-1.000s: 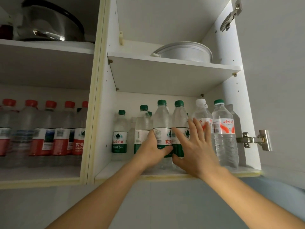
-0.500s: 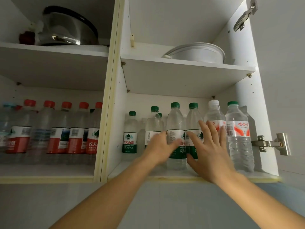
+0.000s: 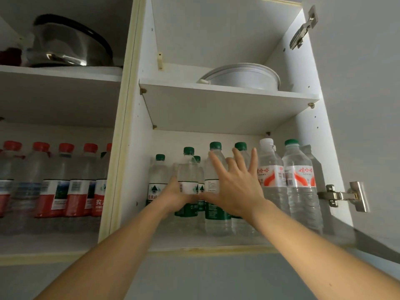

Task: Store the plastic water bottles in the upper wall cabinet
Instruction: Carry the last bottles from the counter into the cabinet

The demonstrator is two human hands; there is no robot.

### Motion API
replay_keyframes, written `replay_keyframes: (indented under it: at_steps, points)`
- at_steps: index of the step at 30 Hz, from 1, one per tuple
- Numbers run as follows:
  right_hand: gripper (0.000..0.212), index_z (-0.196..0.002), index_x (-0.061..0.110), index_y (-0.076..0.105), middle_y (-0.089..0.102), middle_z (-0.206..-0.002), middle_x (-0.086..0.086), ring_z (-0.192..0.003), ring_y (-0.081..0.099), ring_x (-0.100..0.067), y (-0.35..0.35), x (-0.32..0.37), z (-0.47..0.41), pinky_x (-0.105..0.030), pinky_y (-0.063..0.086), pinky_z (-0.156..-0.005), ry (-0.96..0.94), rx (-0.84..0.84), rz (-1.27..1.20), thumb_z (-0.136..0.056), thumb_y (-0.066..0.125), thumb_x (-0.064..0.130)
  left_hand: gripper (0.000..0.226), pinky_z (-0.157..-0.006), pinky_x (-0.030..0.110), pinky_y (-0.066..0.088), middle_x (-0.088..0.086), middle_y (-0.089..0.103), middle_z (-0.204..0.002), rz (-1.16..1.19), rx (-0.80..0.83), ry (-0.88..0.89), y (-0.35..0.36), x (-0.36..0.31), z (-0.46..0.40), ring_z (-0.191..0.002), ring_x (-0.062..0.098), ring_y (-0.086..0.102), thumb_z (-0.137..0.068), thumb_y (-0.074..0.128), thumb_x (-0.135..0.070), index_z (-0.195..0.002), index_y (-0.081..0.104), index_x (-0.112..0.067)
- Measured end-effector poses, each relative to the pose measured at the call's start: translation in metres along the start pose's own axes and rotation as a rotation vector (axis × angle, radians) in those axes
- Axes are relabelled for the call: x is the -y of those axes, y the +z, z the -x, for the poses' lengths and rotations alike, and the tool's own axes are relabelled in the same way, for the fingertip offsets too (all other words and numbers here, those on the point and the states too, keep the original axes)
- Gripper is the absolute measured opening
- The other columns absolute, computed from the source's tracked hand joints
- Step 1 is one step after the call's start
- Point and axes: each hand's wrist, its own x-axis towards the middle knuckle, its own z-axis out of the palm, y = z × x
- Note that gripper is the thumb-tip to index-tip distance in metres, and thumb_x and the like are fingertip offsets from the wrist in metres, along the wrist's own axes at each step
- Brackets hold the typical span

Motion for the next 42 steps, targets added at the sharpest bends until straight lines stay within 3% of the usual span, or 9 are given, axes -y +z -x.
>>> replay_keyframes:
  at_steps: [2,10,13,16,22,27,33,39,42]
  points:
    - [0.113,-0.160,0.039,-0.004,0.036,-0.160,-0.017,-0.156,0.009,-0.039,0.000,-0.002,-0.003,-0.071,-0.011,-0.116,-0.021,0.009,-0.009,-0.066,0.009,0.101,0.077,-0.104,0.047,0.052,-0.001,0.065,-0.132,-0.034,0.000,-0.006,-0.005,-0.002,0.004,-0.121,0.021,0.062,-0.080,0.087,-0.032,-0.144,0.046,-0.024]
    - [0.086,-0.156,0.045,0.023,0.049,-0.117,-0.007,-0.124,0.041,-0.032,-0.005,0.012,0.006,-0.058,0.007,-0.124,-0.019,-0.123,-0.232,-0.080,0.055,0.069,0.085,-0.105,0.049,0.051,0.009,0.059,-0.137,-0.086,-0.156,-0.098,-0.023,0.001,0.017,-0.121,0.029,0.060,-0.083,0.084,-0.021,-0.150,0.032,-0.016]
    - [0.080,-0.155,0.044,0.027,0.037,-0.114,-0.004,-0.100,0.039,-0.024,-0.007,0.024,0.006,-0.040,0.043,-0.098,-0.027,-0.163,-0.414,-0.083,0.060,0.057,0.091,-0.096,0.039,0.054,0.013,0.053,-0.142,-0.216,-0.274,-0.130,-0.024,-0.001,0.024,-0.122,0.030,0.059,-0.085,0.082,-0.026,-0.153,0.022,-0.012]
    - [0.087,-0.154,0.047,0.023,0.033,-0.118,-0.003,-0.095,0.045,-0.024,-0.004,0.032,0.003,-0.035,0.055,-0.079,-0.045,-0.109,-0.553,-0.084,0.075,0.036,0.100,-0.094,0.042,0.054,0.018,0.046,-0.144,-0.366,-0.384,-0.139,-0.019,-0.004,0.033,-0.124,0.034,0.056,-0.085,0.082,-0.030,-0.155,0.013,-0.012]
    - [0.099,-0.153,0.054,0.013,0.032,-0.123,0.000,-0.096,0.050,-0.018,0.012,0.041,-0.007,-0.028,0.049,-0.086,0.082,-0.086,-0.857,-0.083,0.077,0.026,0.116,-0.089,0.046,0.055,0.024,0.040,-0.143,-0.744,-0.469,-0.040,-0.019,-0.009,0.043,-0.116,0.038,0.061,-0.084,0.083,-0.029,-0.159,-0.005,-0.018]
    - [0.112,-0.155,0.051,-0.009,0.029,-0.139,-0.001,-0.086,0.046,-0.006,0.030,0.043,-0.013,-0.012,0.035,-0.066,0.203,0.031,-1.011,-0.085,0.075,0.026,0.119,-0.087,0.042,0.059,0.031,0.038,-0.145,-0.952,-0.446,-0.046,-0.019,-0.010,0.048,-0.108,0.035,0.066,-0.090,0.076,-0.037,-0.159,-0.017,-0.012]
    - [0.118,-0.157,0.041,-0.015,0.037,-0.153,-0.013,-0.118,0.051,-0.023,0.032,0.039,-0.004,-0.035,0.047,-0.094,0.227,0.019,-0.995,-0.083,0.075,0.031,0.120,-0.084,0.038,0.056,0.029,0.037,-0.145,-1.034,-0.414,-0.043,-0.025,-0.016,0.048,-0.108,0.034,0.065,-0.086,0.081,-0.034,-0.159,-0.012,-0.010]
    - [0.133,-0.154,0.035,-0.028,0.047,-0.140,-0.019,-0.109,0.060,-0.030,0.035,0.045,0.005,-0.040,0.054,-0.091,0.220,0.190,-0.962,-0.079,0.082,0.026,0.126,-0.095,0.043,0.051,0.028,0.026,-0.150,-1.387,-0.379,-0.026,-0.026,-0.028,0.048,-0.131,0.040,0.040,-0.075,0.089,-0.036,-0.159,-0.002,-0.011]
    - [0.134,-0.155,0.034,-0.024,0.056,-0.129,-0.013,-0.103,0.065,-0.027,0.036,0.040,0.012,-0.034,0.057,-0.084,0.252,0.220,-1.015,-0.078,0.084,0.019,0.119,-0.111,0.051,0.032,0.025,0.006,-0.162,-1.721,-0.279,0.089,-0.037,-0.039,0.041,-0.144,0.043,0.021,-0.075,0.083,-0.052,-0.161,0.006,-0.021]
